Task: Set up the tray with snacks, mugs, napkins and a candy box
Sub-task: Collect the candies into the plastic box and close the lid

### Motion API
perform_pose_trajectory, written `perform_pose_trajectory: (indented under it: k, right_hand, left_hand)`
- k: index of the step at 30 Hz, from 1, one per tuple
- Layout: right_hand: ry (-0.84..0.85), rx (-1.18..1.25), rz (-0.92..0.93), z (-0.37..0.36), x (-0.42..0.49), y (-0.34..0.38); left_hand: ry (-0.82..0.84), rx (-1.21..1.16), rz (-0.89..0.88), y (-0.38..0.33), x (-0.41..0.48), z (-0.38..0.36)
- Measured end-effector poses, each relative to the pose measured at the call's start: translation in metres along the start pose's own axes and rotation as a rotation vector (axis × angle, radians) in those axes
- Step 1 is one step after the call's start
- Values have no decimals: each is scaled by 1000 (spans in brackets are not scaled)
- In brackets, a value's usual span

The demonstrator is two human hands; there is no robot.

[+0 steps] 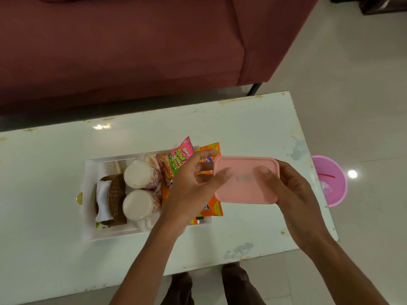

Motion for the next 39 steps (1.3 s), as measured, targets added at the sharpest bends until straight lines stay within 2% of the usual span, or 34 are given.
perform_pose_trajectory:
  k: [7,15,21,25,28,33,39]
  right_hand:
    - [-37,101,15,-3,-3,-7]
    - [-41,148,-28,1,4,-18]
    - [-54,122,-23,8,7,-13]
    - [-69,186,-61,16,10,-7]
    - [-61,180,-64,16,7,-3]
    - [-57,134,-37,8,-1,2]
    - [-102,117,-57,6,-8,1]
  left_hand:
    - [-133,-55,45,0,-8,-13]
    - [-192,-63,58,3,-11,-26]
    - [-64,-63,130,6,-12,-26]
    - [-96,-320,250,-2,-8,-17]
    - [-101,-408,283,-7,-5,-14]
    - [54,-283,255,-6,-7,-23]
    - [19,-269,253,0,-8,-23]
Point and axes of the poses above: each hand's wrist, its own x-axis towards the middle knuckle, its own z-axis out of the back of the hand, y = z × x, the point moved 2 cm from there along x, towards the middle knuckle, and after that the axes turned 14 degrees about -z, right-handed, at the moved point
